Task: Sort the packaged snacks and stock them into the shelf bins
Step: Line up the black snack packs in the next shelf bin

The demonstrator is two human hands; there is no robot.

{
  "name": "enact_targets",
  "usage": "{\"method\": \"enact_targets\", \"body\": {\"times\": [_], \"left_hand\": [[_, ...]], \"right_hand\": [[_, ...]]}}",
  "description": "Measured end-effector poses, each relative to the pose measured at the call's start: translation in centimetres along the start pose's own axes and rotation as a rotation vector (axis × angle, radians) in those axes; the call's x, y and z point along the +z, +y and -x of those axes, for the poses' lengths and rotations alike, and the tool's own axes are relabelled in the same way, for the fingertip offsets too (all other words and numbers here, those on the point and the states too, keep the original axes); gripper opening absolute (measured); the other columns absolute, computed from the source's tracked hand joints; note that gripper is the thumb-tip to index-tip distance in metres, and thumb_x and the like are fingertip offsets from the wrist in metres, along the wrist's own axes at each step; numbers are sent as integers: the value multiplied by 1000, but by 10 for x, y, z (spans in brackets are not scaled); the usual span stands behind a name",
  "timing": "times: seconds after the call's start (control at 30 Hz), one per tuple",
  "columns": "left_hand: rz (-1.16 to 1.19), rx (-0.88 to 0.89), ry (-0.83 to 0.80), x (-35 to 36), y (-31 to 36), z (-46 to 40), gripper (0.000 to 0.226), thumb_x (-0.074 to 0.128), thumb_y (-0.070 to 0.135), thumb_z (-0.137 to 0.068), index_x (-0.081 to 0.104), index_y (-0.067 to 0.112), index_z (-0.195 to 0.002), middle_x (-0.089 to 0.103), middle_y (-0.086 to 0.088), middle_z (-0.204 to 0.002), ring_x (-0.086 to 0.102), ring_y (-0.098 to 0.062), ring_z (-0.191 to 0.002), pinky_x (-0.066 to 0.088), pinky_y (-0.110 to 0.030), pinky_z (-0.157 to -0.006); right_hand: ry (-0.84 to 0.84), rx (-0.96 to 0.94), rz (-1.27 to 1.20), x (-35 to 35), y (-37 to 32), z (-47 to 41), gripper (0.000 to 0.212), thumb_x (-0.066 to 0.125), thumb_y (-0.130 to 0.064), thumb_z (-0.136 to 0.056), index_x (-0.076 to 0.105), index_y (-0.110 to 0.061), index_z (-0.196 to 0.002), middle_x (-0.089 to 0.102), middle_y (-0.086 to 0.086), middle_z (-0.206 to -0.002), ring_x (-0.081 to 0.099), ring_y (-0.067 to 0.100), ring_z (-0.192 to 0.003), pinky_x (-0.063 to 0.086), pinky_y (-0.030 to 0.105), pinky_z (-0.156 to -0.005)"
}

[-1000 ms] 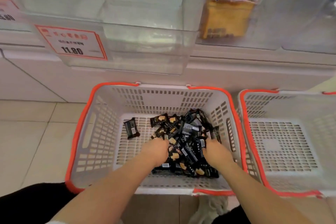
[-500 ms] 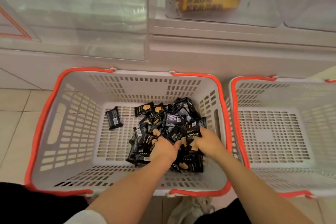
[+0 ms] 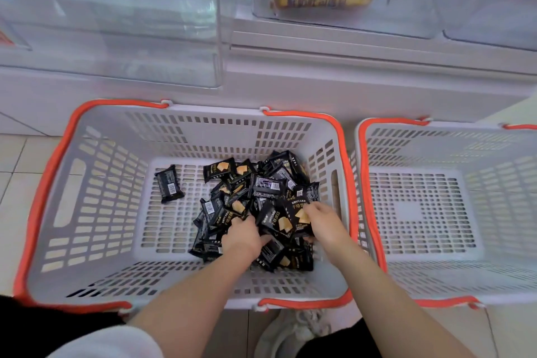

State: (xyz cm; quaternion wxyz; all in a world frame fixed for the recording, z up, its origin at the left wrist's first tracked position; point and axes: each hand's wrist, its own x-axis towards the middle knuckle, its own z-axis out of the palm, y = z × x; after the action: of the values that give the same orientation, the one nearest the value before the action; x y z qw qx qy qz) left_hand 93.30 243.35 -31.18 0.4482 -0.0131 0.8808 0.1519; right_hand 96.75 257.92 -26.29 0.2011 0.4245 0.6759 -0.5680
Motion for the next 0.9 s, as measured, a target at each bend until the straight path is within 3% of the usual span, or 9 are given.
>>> {"method": "enact_targets", "body": {"times": [0.1, 0.2, 0.3, 0.47, 0.53, 0.63, 0.7, 0.77, 0.9], "left_hand": [[145, 84, 103, 6, -7, 7, 15, 54, 26, -93, 51, 14, -85, 62, -6, -106, 58, -23, -93, 47, -33, -82], [188, 143, 78, 4, -13, 10, 14, 54, 28, -93, 50, 15, -88, 60, -6, -108, 58, -22, -94, 49, -36, -86], [57, 97, -22, 3, -17, 12, 56, 60, 50, -84, 45, 13, -123, 52, -6, -124, 53, -23, -111, 47, -39, -91], [-12, -61, -32, 23, 3, 18, 99, 64, 74, -61, 37, 10, -131, 42, -11, -136, 40, -27, -127, 41, -42, -99], [-45, -87, -3, 27, 9, 16, 83, 65, 68, -66, 44, 11, -124, 50, -9, -128, 44, -25, -122, 38, -41, -97], [-47, -21, -2, 15, 4, 17, 45, 55, 55, -77, 59, 16, -99, 65, -2, -99, 56, -21, -101, 29, -41, -91], [78, 67, -80, 2, -10, 17, 35, 52, 44, -82, 62, 16, -102, 65, 0, -89, 59, -18, -89, 35, -35, -90], [335, 164, -177, -16, -27, 19, 35, 51, 27, -89, 58, 13, -121, 65, -3, -99, 57, -13, -84, 41, -25, -80], [854, 111, -104, -53, -41, 28, 34, 50, 13, -93, 58, 15, -126, 57, -1, -122, 49, -14, -103, 33, -28, -89]], "right_hand": [[16, -58, 74, -3, -1, 1, 24, 42, -24, -97, 56, -12, -82, 53, 5, -71, 51, 20, -66, 41, 30, -61], [44, -112, 118, -7, 0, 2, 23, 45, -25, -97, 57, -12, -82, 53, 2, -70, 49, 16, -64, 40, 29, -62], [124, -220, 264, -7, 2, 5, 15, 48, -23, -96, 55, -14, -87, 52, -3, -69, 46, 10, -61, 37, 29, -59], [175, -357, 610, -1, 7, 10, 21, 51, -21, -94, 58, -10, -111, 64, 3, -93, 58, 16, -81, 40, 24, -67], [170, -359, 663, -1, 8, 9, 26, 51, -23, -94, 57, -9, -116, 65, 5, -102, 59, 19, -88, 40, 23, -70], [156, -356, 653, 0, 7, 7, 19, 50, -22, -94, 56, -11, -109, 61, 0, -86, 54, 12, -71, 39, 24, -60], [141, -336, 598, 1, 2, 3, 8, 48, -22, -95, 52, -16, -92, 55, -5, -72, 49, 8, -60, 35, 21, -50], [108, -310, 482, 5, -8, -1, 17, 46, -21, -95, 48, -18, -79, 49, -5, -64, 44, 8, -53, 31, 19, -45], [54, -219, 127, 15, -30, 3, 16, 46, -23, -95, 60, -15, -89, 61, 3, -83, 56, 19, -76, 44, 34, -71]]}}
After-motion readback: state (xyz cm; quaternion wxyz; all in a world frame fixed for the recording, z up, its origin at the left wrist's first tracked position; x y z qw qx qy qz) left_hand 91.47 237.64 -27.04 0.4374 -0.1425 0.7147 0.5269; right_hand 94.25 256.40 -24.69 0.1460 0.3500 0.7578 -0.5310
